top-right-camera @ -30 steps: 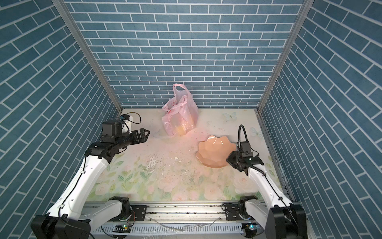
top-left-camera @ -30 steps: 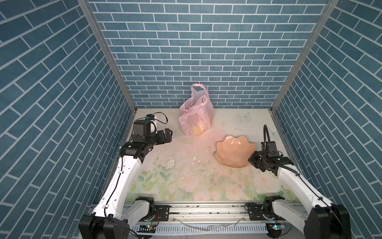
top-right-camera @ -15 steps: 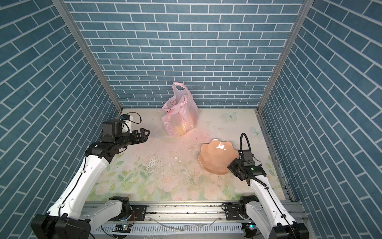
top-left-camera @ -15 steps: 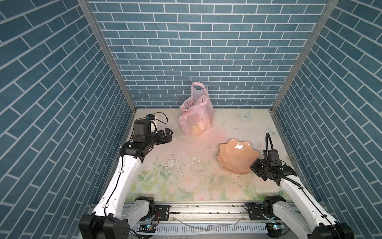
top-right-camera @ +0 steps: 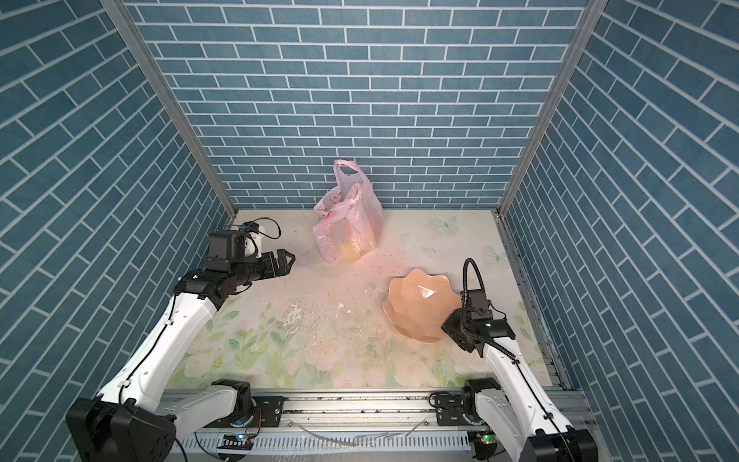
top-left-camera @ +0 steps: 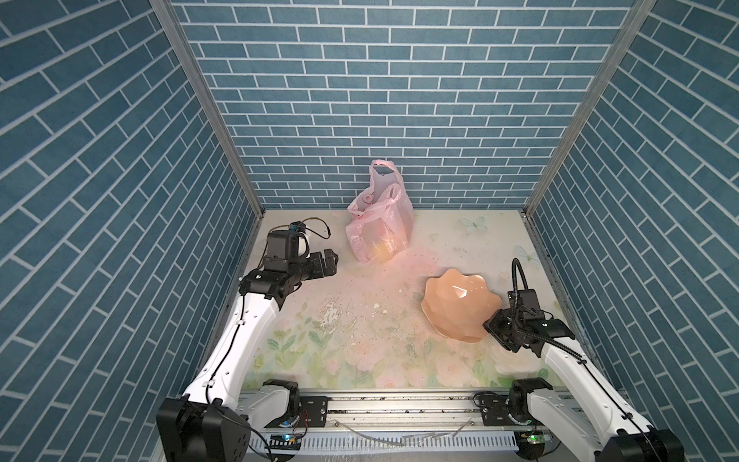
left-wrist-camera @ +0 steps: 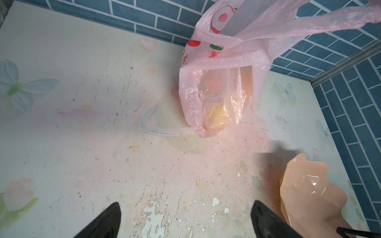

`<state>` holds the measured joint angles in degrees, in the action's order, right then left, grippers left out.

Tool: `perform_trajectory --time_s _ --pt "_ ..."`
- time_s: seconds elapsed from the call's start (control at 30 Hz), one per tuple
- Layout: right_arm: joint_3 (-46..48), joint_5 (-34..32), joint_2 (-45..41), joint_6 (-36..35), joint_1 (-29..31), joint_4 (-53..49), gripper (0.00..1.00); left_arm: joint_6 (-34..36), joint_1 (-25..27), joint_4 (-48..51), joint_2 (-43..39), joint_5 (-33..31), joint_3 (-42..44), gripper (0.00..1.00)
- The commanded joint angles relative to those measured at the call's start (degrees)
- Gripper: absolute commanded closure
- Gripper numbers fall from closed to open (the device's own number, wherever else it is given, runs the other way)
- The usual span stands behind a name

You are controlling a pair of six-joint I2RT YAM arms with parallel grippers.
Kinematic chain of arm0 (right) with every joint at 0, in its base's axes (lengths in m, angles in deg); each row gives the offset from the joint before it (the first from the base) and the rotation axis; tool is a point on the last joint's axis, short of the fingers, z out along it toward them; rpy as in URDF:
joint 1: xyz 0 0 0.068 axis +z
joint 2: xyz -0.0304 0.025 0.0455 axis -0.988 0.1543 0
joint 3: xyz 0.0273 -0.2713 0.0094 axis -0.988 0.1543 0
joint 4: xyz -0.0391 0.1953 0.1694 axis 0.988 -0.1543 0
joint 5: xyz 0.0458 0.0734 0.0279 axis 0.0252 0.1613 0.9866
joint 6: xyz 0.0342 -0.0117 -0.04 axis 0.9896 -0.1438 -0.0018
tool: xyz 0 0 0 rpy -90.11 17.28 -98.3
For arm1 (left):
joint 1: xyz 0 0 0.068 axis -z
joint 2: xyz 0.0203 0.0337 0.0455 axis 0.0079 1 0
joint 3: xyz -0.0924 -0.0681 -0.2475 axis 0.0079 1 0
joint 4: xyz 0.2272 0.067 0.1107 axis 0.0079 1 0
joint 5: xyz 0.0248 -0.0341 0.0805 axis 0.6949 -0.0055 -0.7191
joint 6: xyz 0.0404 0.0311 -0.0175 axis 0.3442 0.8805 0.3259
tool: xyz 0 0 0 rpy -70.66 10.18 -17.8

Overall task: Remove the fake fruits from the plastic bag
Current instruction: 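Drag the peach bowl nearer the robot with the right gripper, then grasp the pink bag handle with the left gripper and lift it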

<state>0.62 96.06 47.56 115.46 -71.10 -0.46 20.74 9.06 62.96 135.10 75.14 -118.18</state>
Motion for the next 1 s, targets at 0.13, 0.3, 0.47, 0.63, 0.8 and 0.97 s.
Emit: perform_trajectory --time_s 0.13,0.3,0.47,0.63,0.8,0.97 --pt "-12.24 -7.58 1.49 -8.11 0.19 -6.89 0.45 4.03 5.85 4.5 6.85 -7.2 -12.04 0.0" --pt "-17.55 -11.57 4.49 -14.08 0.14 -6.2 0.43 7.38 13.36 6.12 15.13 -14.59 -22.96 0.01" --pt "-21.5 -13.42 7.93 -18.34 0.09 -5.44 0.42 10.88 19.54 2.16 22.25 -19.99 -28.5 0.01" --pt "-21.49 -14.82 7.62 -20.08 0.04 -4.61 0.4 14.43 22.61 -2.37 28.08 -21.3 -31.48 0.01" --pt "-21.57 -15.12 6.91 -20.78 -0.03 -4.18 0.38 18.23 24.38 -10.69 32.12 -23.4 -32.19 0.02" --pt "-21.67 -13.98 5.52 -20.76 0.0 -2.96 0.38 22.03 24.42 -20.72 37.18 -27.45 -33.36 0.09"
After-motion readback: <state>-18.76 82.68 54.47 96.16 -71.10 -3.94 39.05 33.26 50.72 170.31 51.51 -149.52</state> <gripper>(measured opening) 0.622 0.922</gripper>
